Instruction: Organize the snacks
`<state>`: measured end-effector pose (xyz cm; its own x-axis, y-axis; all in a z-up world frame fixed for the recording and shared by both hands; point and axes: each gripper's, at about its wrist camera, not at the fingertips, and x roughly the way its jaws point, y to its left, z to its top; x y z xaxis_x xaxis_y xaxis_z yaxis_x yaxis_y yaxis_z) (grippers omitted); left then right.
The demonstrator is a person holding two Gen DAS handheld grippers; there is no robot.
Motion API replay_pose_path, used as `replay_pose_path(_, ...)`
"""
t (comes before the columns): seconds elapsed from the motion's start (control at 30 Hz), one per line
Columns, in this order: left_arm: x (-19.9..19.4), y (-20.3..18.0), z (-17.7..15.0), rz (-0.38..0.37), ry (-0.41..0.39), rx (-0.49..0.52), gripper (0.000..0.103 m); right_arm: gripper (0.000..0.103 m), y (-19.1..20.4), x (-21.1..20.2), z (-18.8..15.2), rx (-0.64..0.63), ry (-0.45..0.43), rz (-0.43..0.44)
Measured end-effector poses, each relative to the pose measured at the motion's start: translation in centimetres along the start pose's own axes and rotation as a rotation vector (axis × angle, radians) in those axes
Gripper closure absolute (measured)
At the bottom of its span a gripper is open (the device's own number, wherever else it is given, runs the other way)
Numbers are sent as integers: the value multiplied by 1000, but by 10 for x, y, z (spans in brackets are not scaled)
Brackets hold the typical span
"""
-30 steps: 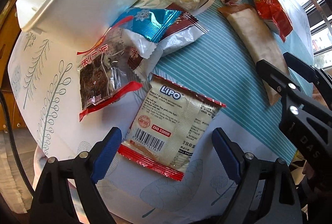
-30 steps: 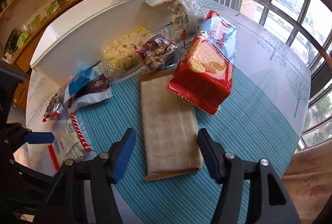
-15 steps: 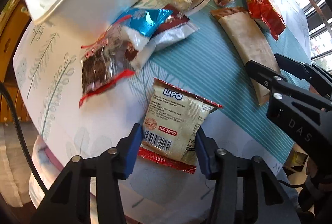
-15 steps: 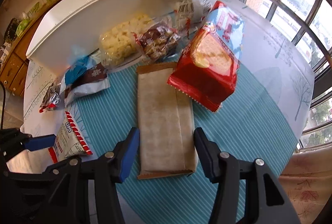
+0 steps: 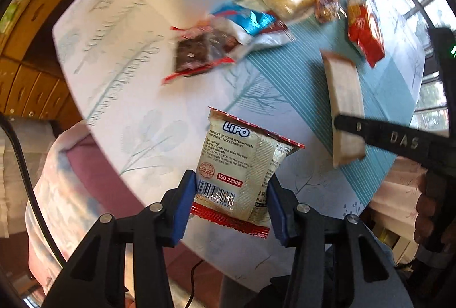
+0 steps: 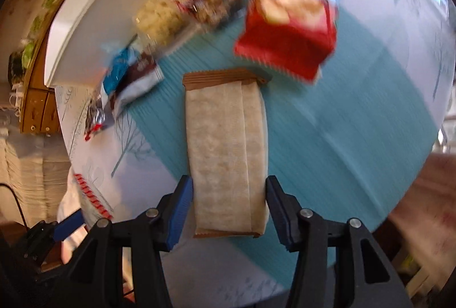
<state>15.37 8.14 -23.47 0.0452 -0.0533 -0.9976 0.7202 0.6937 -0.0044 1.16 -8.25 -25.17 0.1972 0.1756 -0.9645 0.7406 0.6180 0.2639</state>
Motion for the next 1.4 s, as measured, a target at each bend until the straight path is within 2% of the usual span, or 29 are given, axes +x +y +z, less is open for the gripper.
replay_pose_path(0.13, -23, 19, -6, -14, -27, -70, 57, 51, 0, -5, -4, 24, 62, 22)
replay_pose_path(0.33, -64, 35, 1, -28, -56, -142, 56, 52, 9, -31, -7, -8, 71, 50)
replay_pose_path(0.37, -71, 38, 4, -52, -66, -166, 56, 62, 12, -36, -6, -23, 71, 57)
replay_pose_path(0.4, -77, 40, 7, -73, -82, -187, 56, 87, 15, -42, -4, -45, 73, 60)
replay_pose_path(0.43, -83, 40, 6, -85, -96, -198, 56, 99, 16, -46, -3, -56, 80, 73)
replay_pose_path(0.47, -89, 41, 8, -100, -115, -211, 56, 100, 18, -50, -1, -80, 100, 89)
replay_pose_path(0.7, -123, 35, 35, -144, -244, -289, 56, 103, 40, -76, 12, -230, 92, 63)
replay_pose_path(0.83, -133, 32, 47, -171, -282, -315, 56, 103, 56, -88, 21, -291, 68, 63)
replay_pose_path(1.07, -136, 28, 74, -174, -333, -341, 56, 103, 54, -95, 29, -351, 66, 53)
replay_pose_path(1.2, -140, 22, 91, -169, -410, -350, 56, 103, 49, -95, 38, -367, 78, 31)
replay_pose_path(1.4, -135, 16, 118, -180, -484, -382, 56, 103, 39, -100, 56, -387, 82, 10)
